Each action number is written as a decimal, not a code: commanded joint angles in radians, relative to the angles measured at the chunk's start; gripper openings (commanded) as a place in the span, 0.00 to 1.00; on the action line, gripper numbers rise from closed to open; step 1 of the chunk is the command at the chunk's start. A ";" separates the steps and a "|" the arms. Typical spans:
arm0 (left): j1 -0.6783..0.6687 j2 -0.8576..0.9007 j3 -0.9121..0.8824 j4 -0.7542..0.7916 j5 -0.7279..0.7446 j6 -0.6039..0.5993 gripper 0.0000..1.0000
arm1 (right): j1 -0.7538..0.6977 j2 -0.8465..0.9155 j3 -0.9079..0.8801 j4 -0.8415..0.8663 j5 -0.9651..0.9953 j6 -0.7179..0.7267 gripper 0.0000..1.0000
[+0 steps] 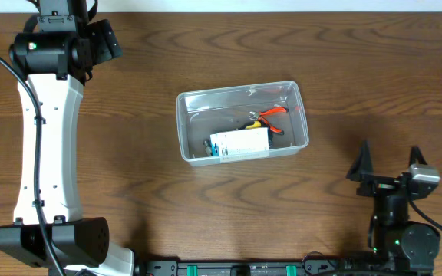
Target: Pack container
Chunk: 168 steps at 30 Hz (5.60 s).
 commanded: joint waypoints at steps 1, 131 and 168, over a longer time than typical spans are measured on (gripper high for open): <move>0.000 0.001 0.000 -0.002 -0.008 -0.013 0.98 | -0.014 -0.017 -0.066 0.045 -0.050 0.039 0.99; -0.001 -1.568 -1.545 0.740 -0.010 -0.186 0.98 | -0.011 -0.086 -0.238 0.008 -0.118 -0.217 0.99; -0.022 -1.699 -1.802 0.800 0.022 -0.232 0.98 | -0.011 -0.086 -0.238 0.008 -0.118 -0.217 0.99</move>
